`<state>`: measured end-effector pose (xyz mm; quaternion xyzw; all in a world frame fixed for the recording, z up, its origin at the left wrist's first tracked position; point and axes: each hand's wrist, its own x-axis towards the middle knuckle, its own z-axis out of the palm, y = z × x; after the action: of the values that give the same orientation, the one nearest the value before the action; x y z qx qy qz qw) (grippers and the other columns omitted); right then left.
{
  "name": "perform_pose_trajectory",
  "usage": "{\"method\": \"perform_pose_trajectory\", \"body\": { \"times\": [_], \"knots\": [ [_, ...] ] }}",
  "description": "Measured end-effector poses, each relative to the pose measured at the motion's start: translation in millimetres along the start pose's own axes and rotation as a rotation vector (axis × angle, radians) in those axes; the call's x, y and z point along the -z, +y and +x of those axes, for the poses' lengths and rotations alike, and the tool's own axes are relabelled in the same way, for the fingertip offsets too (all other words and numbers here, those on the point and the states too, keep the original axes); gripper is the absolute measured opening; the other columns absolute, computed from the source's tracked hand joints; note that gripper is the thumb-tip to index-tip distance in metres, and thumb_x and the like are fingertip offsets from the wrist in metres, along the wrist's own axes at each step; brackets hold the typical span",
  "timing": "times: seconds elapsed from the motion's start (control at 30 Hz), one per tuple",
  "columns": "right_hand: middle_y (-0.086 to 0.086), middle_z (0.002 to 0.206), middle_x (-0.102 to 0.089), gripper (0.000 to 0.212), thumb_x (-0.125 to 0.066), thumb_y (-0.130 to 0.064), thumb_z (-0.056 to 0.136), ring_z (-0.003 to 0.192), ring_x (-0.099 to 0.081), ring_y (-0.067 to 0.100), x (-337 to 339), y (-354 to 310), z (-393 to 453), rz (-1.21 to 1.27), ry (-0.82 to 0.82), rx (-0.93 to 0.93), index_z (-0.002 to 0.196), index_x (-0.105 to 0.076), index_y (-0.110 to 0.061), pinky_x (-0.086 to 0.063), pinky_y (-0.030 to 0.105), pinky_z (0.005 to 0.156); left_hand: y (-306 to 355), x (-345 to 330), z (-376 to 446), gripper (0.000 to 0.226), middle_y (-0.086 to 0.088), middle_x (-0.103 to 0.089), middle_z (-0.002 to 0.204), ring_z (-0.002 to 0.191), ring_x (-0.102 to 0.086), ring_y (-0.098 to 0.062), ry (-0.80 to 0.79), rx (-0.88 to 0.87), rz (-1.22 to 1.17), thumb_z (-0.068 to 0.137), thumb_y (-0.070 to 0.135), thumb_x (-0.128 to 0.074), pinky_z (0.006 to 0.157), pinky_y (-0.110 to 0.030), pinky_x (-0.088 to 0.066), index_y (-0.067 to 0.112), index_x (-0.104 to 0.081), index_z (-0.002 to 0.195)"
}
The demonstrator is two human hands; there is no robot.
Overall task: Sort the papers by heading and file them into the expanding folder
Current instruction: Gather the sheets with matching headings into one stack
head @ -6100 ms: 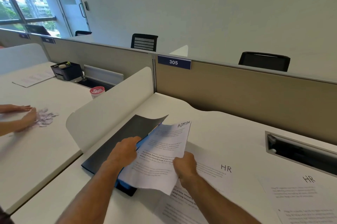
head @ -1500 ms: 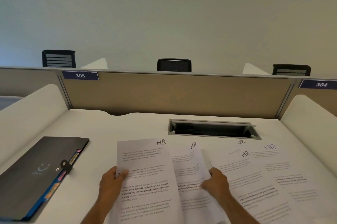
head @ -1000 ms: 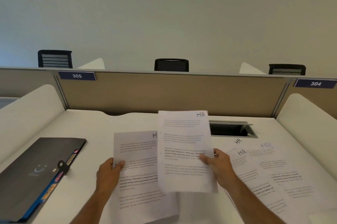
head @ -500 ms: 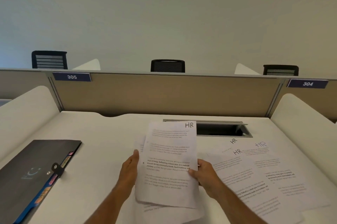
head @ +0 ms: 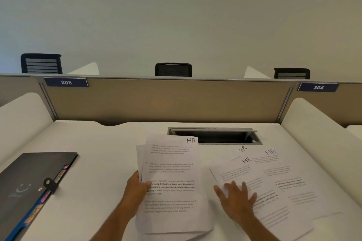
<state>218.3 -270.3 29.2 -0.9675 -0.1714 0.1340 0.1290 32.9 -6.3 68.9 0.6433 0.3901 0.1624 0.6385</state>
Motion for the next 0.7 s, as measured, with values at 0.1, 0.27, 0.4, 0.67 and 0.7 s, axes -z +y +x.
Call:
{"method": "perform_pose_trajectory", "body": {
  "times": [0.1, 0.27, 0.4, 0.67, 0.7],
  "knots": [
    [-0.002, 0.167, 0.005, 0.077, -0.013, -0.077, 0.090, 0.152, 0.015, 0.033, -8.8, -18.5, -11.2, 0.048, -0.158, -0.049, 0.155, -0.018, -0.035, 0.013, 0.067, 0.113, -1.0, -0.2, 0.7, 0.036, -0.008, -0.074, 0.107, 0.090, -0.073, -0.028, 0.003, 0.021, 0.001, 0.092, -0.005, -0.059, 0.072, -0.044, -0.061, 0.020, -0.061, 0.118],
    [0.002, 0.167, -0.006, 0.065, -0.031, -0.059, 0.101, 0.153, 0.002, 0.033, -6.5, -56.7, -15.0, 0.334, -0.229, -0.021, 0.157, -0.019, -0.028, -0.003, 0.055, 0.123, -0.9, 2.9, -1.5, 0.040, -0.009, -0.073, 0.108, 0.091, -0.073, -0.030, -0.032, 0.028, 0.003, 0.091, -0.010, -0.056, 0.070, -0.042, -0.061, 0.016, -0.059, 0.122],
    [0.010, 0.149, -0.046, 0.067, -0.070, -0.034, 0.090, 0.135, -0.043, 0.029, 14.9, -43.0, -6.6, 0.473, 0.037, -0.030, 0.147, -0.041, -0.015, -0.042, 0.042, 0.109, -2.6, 9.0, -1.4, 0.042, -0.012, -0.072, 0.109, 0.092, -0.073, -0.033, -0.032, 0.049, -0.024, 0.091, -0.011, -0.056, 0.072, -0.046, -0.061, 0.016, -0.058, 0.124],
    [0.011, 0.140, -0.042, 0.117, -0.075, -0.078, 0.050, 0.129, -0.042, 0.033, 34.8, 26.9, 20.3, 0.015, -0.001, -0.337, 0.140, -0.033, -0.015, -0.040, 0.048, 0.103, -5.5, 11.2, -4.1, 0.047, -0.012, -0.076, 0.106, 0.090, -0.074, -0.036, -0.075, 0.080, -0.143, 0.088, -0.017, -0.055, 0.073, -0.049, -0.061, 0.016, -0.062, 0.120],
    [0.010, 0.140, -0.043, 0.120, -0.076, -0.079, 0.046, 0.130, -0.041, 0.033, 34.8, 28.8, 22.0, 0.017, -0.009, -0.355, 0.139, -0.034, -0.015, -0.038, 0.049, 0.104, -5.8, 10.8, -4.2, 0.048, -0.013, -0.076, 0.106, 0.092, -0.074, -0.037, -0.085, 0.084, -0.156, 0.088, -0.018, -0.055, 0.077, -0.053, -0.061, 0.016, -0.063, 0.120]
  ]
}}
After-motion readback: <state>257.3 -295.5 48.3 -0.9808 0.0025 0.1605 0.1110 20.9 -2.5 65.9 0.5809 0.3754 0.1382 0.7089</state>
